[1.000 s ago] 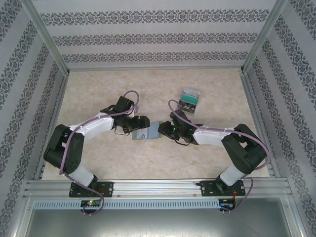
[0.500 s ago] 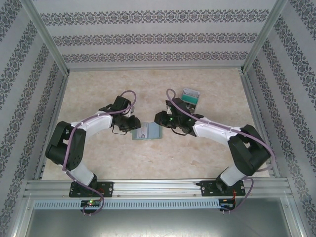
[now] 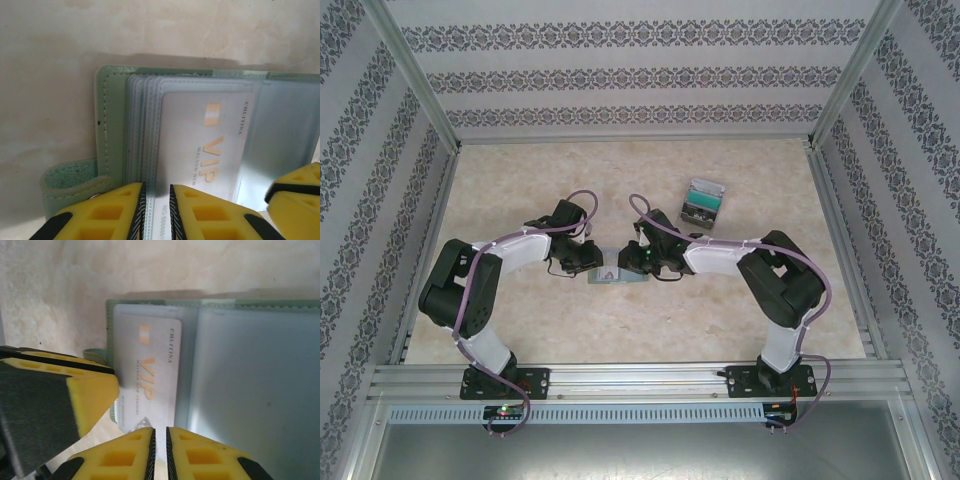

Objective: Take the credit cards out of the card holder

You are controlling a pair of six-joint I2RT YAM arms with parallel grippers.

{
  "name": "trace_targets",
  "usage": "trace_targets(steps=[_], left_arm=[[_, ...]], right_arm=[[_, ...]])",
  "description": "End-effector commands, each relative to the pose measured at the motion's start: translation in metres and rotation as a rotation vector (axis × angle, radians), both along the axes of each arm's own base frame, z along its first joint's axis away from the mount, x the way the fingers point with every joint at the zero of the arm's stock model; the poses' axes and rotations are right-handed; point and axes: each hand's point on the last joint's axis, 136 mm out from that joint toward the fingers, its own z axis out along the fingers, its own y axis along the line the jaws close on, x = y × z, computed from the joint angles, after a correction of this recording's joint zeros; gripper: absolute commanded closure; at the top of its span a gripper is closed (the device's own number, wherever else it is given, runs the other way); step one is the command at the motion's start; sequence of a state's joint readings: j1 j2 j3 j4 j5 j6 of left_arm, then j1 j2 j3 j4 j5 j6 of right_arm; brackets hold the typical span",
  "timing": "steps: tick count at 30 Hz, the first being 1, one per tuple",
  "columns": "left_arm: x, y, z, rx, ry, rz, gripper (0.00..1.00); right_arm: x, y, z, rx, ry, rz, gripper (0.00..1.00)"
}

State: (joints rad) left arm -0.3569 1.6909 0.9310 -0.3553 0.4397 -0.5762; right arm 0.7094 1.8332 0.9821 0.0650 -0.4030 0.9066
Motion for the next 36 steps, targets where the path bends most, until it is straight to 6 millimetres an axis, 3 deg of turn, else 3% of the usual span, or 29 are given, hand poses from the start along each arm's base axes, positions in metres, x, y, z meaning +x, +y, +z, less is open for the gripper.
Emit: trace_targets(steps=[1, 24, 36], left_arm=[[-0.004, 0.009, -0.011, 0.027, 0.026, 0.014, 0.80], [-0.008, 0.005, -0.015, 0.009, 0.047, 0.012, 0.82], [-0.009, 0.011, -0.018, 0.042, 0.056, 0.024, 0.89]], right_arm=[[0.004, 0.010, 0.003, 0.036, -0.003, 0.008, 0.84], [0.005, 0.025, -0.009, 0.071, 0.032, 0.039, 0.83], [0.006, 0.011, -0.001, 0.025, -0.007, 0.014, 0.82]])
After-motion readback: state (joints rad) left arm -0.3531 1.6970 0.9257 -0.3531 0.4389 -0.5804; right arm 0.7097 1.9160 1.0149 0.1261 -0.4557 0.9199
